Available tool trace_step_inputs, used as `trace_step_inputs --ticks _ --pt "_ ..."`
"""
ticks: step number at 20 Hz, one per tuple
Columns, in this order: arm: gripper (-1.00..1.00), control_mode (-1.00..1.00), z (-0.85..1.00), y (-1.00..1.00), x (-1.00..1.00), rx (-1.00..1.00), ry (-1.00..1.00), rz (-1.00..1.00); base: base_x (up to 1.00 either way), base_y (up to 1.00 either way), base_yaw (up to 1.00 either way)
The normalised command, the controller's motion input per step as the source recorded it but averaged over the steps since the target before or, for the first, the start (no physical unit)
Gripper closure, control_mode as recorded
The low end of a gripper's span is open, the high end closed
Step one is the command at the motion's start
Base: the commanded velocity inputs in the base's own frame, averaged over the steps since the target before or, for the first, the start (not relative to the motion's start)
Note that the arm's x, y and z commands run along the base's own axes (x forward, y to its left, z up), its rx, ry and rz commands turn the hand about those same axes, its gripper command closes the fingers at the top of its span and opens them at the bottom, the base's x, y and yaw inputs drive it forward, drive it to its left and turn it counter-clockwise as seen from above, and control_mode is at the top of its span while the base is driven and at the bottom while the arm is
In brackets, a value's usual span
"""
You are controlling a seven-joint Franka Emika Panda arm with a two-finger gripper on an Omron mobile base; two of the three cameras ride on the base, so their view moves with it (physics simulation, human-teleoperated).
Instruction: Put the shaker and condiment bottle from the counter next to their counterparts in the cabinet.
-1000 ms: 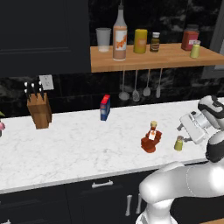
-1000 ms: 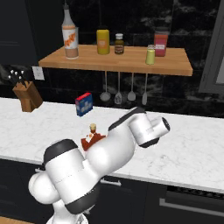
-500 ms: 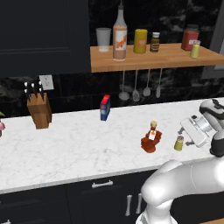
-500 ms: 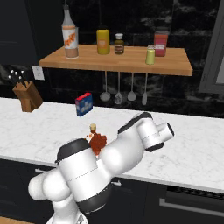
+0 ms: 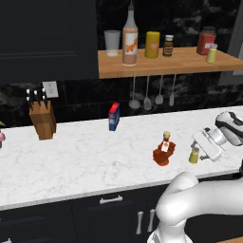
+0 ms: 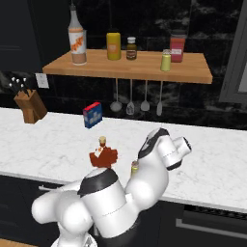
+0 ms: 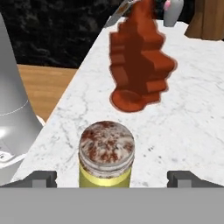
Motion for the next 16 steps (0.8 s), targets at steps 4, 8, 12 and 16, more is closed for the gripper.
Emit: trace_step_inputs --ticks 4,8,12,16 --pt "-1.00 -1.00 -0.34 0.17 0.02 0.00 0.00 0.01 0.00 0.00 0.00" --pt "-1.00 -1.00 -0.29 0.06 0.07 0.00 0.00 0.00 0.00 0.00 0.00" --pt "1.00 -1.00 -0.28 0.17 0.00 0.00 0.00 0.00 0.00 0.00 0.00" --pt "1.00 -1.00 -0.20 0.09 0.03 0.00 0.00 0.00 0.00 0.00 0.00"
